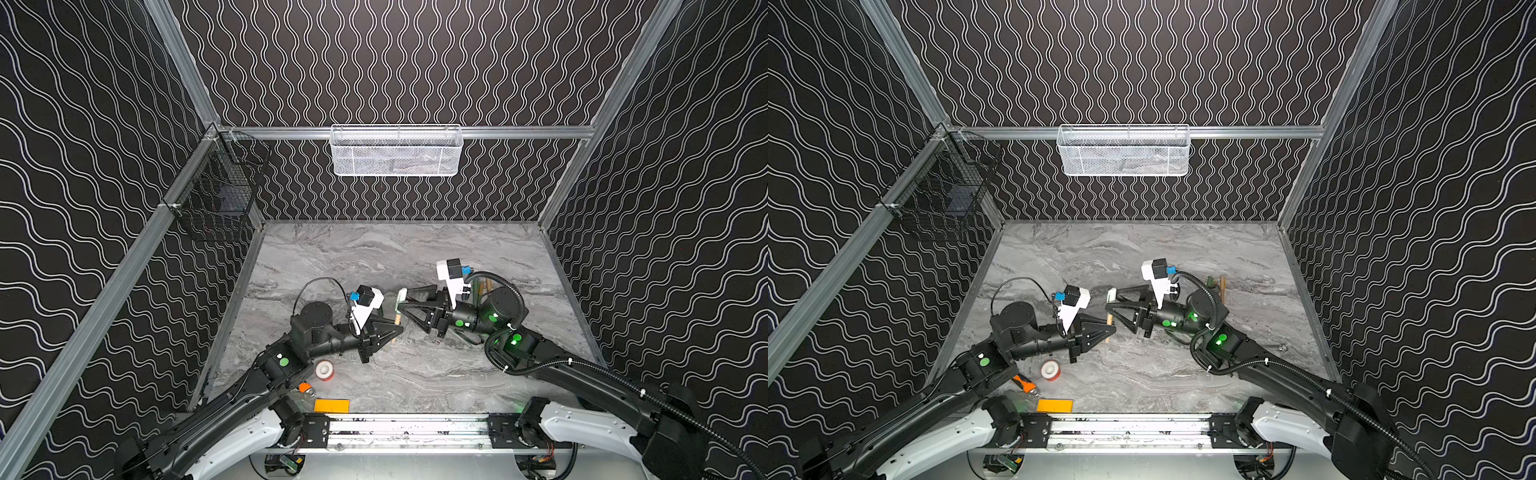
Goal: Insert the pens into the pen caps
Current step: 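Push the light-green cap down onto the pencil tip with the right gripper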
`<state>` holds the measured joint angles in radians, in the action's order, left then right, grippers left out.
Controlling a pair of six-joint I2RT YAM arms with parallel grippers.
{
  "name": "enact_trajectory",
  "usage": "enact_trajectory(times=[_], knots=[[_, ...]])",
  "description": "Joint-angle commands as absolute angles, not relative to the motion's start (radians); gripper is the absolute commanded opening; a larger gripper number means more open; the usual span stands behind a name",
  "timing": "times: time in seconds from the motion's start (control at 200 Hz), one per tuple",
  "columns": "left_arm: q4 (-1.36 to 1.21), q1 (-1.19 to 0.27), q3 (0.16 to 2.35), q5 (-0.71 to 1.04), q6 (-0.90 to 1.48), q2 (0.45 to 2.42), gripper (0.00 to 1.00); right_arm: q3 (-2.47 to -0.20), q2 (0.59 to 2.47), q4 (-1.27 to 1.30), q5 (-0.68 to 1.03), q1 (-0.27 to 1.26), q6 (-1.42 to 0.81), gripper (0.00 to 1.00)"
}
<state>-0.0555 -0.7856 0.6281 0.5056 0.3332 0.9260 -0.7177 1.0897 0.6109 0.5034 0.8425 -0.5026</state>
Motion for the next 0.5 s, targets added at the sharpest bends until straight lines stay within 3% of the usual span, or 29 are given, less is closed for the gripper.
enact_trajectory(times=[0.0, 0.165, 0.31, 0.495], knots=[[-0.105, -0.786, 0.632, 0.544, 0.321, 0.931, 0.0, -0.748, 1.102, 0.577, 0.568, 0.84, -0.466, 0.55], [-0.097, -0.786, 0.628, 0.541, 0.319, 0.926, 0.0, -0.767, 1.116, 0.579, 0.589, 0.841, -0.459, 0.49], [-0.098, -0.786, 0.626, 0.529, 0.318, 0.926, 0.0, -0.776, 1.124, 0.569, 0.598, 0.835, -0.462, 0.3], [-0.101, -0.785, 0.635, 0.507, 0.31, 0.923, 0.0, -0.766, 1.136, 0.56, 0.604, 0.836, -0.48, 0.14]])
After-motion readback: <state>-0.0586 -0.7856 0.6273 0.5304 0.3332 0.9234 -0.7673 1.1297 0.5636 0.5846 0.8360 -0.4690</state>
